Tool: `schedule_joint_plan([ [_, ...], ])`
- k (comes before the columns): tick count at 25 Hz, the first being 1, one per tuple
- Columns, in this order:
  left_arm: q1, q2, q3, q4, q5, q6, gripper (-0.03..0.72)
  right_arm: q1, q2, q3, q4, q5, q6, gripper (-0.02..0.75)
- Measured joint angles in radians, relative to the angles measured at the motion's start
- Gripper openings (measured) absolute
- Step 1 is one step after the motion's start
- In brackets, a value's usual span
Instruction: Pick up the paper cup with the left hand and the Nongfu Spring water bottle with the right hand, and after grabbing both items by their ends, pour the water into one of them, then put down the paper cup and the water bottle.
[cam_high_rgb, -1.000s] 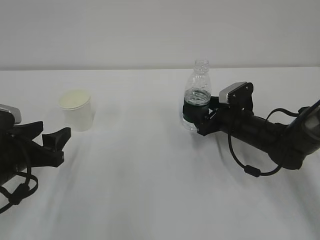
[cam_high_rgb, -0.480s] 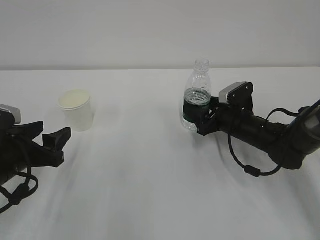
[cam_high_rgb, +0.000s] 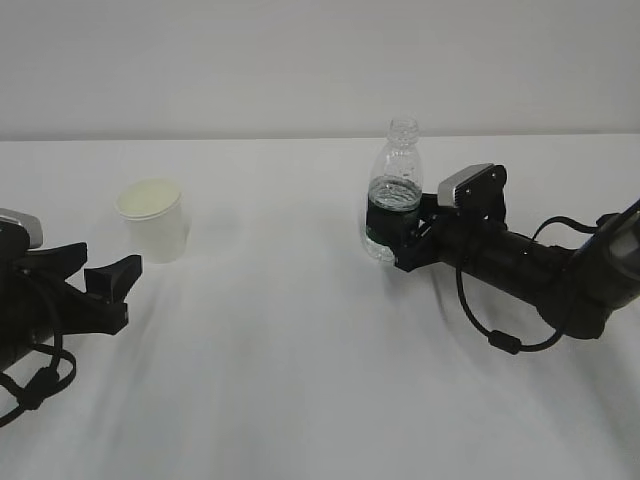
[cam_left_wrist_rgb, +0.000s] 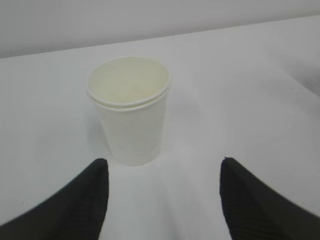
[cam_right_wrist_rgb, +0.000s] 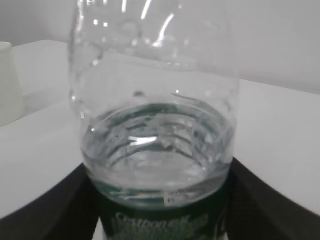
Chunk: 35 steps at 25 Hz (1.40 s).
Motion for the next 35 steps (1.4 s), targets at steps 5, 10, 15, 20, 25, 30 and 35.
schedule_joint_plan([
  [5, 0.0, 0.0, 0.0, 0.0, 0.0, 0.0, 0.495, 0.0, 0.0, -0.001, 0.0, 0.0, 0.0, 0.503],
  [10, 0.0, 0.0, 0.0, 0.0, 0.0, 0.0, 0.495, 0.0, 0.0, -0.001, 0.0, 0.0, 0.0, 0.503],
  [15, 0.0, 0.0, 0.0, 0.0, 0.0, 0.0, 0.495, 0.0, 0.0, -0.001, 0.0, 0.0, 0.0, 0.503],
  [20, 0.0, 0.0, 0.0, 0.0, 0.0, 0.0, 0.494, 0.0, 0.0, -0.001, 0.0, 0.0, 0.0, 0.479],
  [25, 0.0, 0.0, 0.0, 0.0, 0.0, 0.0, 0.494, 0.0, 0.0, -0.001, 0.0, 0.0, -0.004, 0.468],
  [30, 0.0, 0.0, 0.0, 0.0, 0.0, 0.0, 0.494, 0.0, 0.0, -0.001, 0.0, 0.0, -0.004, 0.468],
  [35, 0.0, 0.0, 0.0, 0.0, 0.0, 0.0, 0.494, 0.0, -0.002, 0.001, 0.0, 0.002, -0.004, 0.465],
])
